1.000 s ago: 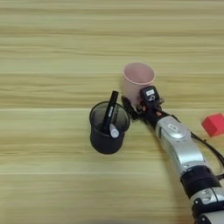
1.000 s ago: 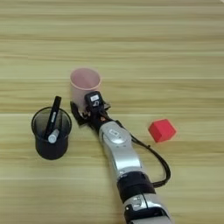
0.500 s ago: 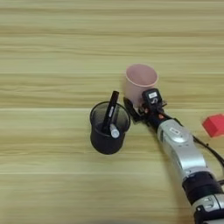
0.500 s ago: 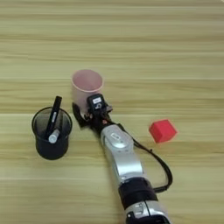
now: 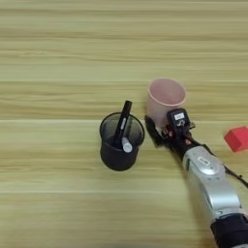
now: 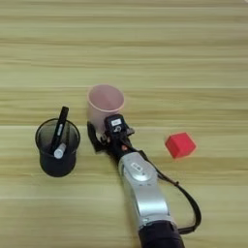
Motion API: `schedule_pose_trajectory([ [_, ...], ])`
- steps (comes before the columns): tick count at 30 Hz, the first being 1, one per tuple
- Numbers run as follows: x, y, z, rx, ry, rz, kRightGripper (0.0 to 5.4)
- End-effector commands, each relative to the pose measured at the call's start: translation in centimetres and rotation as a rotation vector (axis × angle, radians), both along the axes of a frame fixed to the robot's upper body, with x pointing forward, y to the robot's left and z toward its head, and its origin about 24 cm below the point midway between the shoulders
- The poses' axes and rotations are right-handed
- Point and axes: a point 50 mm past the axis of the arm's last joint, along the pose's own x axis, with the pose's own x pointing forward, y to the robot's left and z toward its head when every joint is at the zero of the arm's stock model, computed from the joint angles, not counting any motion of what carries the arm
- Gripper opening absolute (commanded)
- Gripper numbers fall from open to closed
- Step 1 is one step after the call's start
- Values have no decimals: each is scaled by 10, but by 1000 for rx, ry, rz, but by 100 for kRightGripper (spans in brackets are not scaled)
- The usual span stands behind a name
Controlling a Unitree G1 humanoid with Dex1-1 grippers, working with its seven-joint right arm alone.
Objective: Move the objects on the table
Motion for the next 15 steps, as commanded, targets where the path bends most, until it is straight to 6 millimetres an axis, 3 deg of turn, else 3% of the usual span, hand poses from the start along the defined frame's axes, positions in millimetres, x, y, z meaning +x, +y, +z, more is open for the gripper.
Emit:
schedule_pose_trajectory([
  [1, -24, -14, -20, -68, 126, -49, 368],
  [15, -52, -23, -25, -59, 164, -110, 368],
])
